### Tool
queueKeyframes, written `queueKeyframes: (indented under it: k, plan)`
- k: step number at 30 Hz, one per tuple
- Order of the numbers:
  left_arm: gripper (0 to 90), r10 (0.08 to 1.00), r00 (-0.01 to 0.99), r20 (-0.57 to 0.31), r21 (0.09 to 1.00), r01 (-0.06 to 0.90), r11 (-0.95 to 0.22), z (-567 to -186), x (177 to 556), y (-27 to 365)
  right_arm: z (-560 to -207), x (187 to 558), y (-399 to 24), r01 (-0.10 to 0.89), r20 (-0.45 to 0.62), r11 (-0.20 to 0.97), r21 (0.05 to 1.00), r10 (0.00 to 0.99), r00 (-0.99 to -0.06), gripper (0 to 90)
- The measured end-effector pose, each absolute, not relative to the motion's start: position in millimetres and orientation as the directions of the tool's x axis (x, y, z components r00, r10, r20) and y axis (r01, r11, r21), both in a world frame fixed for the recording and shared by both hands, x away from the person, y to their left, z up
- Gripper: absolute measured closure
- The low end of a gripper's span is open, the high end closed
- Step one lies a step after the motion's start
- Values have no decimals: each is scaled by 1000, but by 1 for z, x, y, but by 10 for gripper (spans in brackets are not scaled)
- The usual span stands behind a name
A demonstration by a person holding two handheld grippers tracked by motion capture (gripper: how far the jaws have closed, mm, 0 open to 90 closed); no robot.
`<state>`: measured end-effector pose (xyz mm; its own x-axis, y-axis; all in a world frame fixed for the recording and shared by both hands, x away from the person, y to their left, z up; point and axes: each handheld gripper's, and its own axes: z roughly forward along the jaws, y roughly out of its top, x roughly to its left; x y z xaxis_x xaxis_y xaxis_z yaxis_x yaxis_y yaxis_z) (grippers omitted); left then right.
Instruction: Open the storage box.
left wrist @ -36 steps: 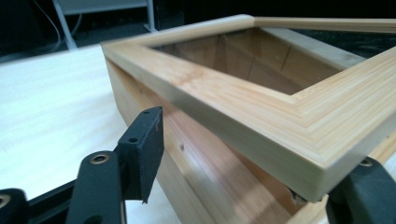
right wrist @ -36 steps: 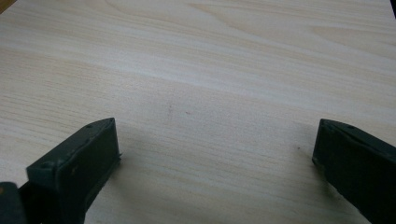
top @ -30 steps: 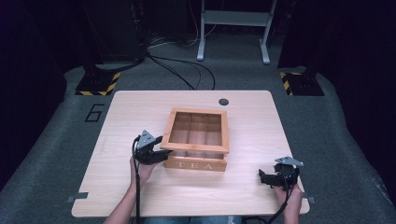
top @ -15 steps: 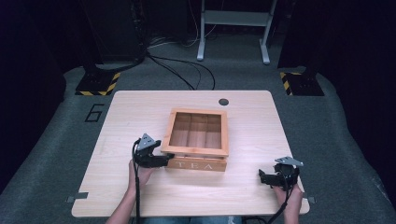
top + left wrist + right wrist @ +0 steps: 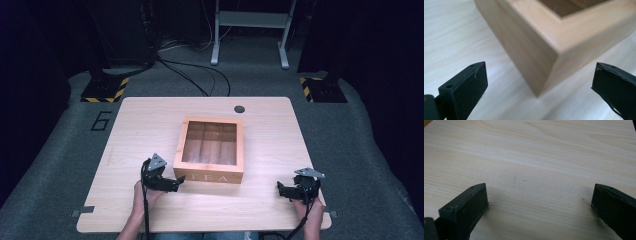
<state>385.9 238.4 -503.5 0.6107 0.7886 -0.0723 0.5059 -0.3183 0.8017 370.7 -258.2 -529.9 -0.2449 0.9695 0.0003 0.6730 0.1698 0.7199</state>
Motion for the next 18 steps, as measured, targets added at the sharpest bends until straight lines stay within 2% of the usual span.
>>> queueKeyframes:
  k: [6,16,18]
  plan:
    - [0,809,588,-11,763,528,-373,-513,370,252,-530,371,-258,673,-1,170,720,970,-245,2]
    - [0,848,529,-34,740,583,-334,-529,364,269,-530,370,-258,676,4,165,718,971,-240,2]
    - [0,852,523,2,716,594,-366,-531,363,267,-530,370,-258,675,3,165,719,971,-240,2]
